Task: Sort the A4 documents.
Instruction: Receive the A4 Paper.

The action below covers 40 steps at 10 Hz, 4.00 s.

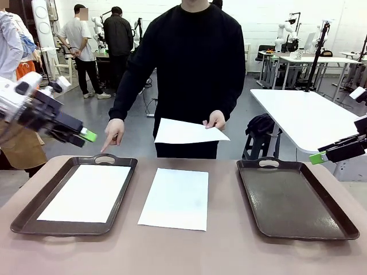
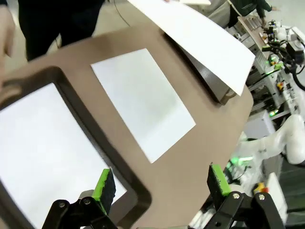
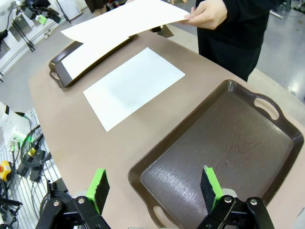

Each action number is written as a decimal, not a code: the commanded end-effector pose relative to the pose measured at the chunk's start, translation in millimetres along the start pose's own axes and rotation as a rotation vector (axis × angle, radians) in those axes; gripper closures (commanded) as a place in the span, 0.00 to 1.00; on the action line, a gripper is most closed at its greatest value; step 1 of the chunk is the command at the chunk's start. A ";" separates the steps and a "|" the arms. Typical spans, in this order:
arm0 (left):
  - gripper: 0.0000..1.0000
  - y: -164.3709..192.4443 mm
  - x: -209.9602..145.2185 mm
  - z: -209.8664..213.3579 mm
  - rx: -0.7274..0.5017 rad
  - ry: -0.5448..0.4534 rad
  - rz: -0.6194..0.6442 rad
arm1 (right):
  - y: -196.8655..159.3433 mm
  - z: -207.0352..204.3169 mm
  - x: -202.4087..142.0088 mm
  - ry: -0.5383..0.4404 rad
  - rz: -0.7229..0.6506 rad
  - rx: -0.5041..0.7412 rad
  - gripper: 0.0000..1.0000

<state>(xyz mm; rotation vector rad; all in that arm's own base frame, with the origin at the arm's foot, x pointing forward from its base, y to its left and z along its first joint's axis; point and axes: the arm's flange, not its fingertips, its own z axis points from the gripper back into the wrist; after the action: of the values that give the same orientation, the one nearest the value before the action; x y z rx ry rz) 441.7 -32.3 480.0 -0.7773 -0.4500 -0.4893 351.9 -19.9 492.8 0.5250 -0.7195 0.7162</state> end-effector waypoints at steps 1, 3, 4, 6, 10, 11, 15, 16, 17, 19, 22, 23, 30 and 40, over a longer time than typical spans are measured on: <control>0.00 4.2 27.4 -19.6 -0.078 -0.025 0.164 | -4.3 -3.0 0.5 -0.017 0.010 0.015 0.00; 0.00 13.3 40.1 -44.9 -0.153 -0.058 0.302 | -4.3 -3.0 0.5 -0.017 0.010 0.015 0.00; 0.00 17.7 46.3 -55.4 -0.195 -0.057 0.349 | -4.3 -3.0 0.5 -0.017 0.010 0.015 0.00; 0.00 23.7 62.4 -75.0 -0.291 -0.063 0.428 | -4.3 -3.0 0.5 -0.017 0.010 0.015 0.00; 0.00 28.7 95.7 -125.4 -0.356 -0.054 0.489 | -4.3 -3.0 0.5 -0.017 0.010 0.015 0.00; 0.00 29.6 104.5 -136.2 -0.366 -0.049 0.500 | -4.3 -3.0 0.5 -0.017 0.010 0.015 0.00; 0.00 40.1 126.8 -174.3 -0.386 0.007 0.582 | -4.3 -3.0 0.5 -0.017 0.010 0.015 0.00; 0.00 41.9 128.3 -185.8 -0.436 0.027 0.614 | -4.3 -3.0 0.5 -0.017 0.010 0.015 0.00; 0.00 41.2 129.6 -195.1 -0.450 0.039 0.619 | -4.3 -3.0 0.5 -0.017 0.010 0.015 0.00; 0.00 40.2 133.1 -205.9 -0.504 0.049 0.643 | -4.3 -3.0 0.5 -0.017 0.010 0.015 0.00; 0.17 41.9 133.6 -208.0 -0.539 0.035 0.700 | -4.3 -3.0 0.5 -0.017 0.010 0.015 0.00; 0.19 41.4 133.0 -208.2 -0.550 0.041 0.715 | -4.3 -3.0 0.5 -0.017 0.010 0.015 0.00; 0.94 42.1 127.6 -205.5 -0.579 0.067 0.745 | -4.3 -3.0 0.5 -0.017 0.010 0.015 0.00; 1.00 40.2 127.3 -204.4 -0.554 0.069 0.718 | -4.3 -3.0 0.5 -0.017 0.010 0.015 0.00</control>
<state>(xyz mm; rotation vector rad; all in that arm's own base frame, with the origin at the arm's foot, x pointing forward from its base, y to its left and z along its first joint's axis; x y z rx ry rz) 606.4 -193.0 400.8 -1.3786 0.0619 0.0389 351.9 -20.9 492.5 0.5206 -0.7193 0.7169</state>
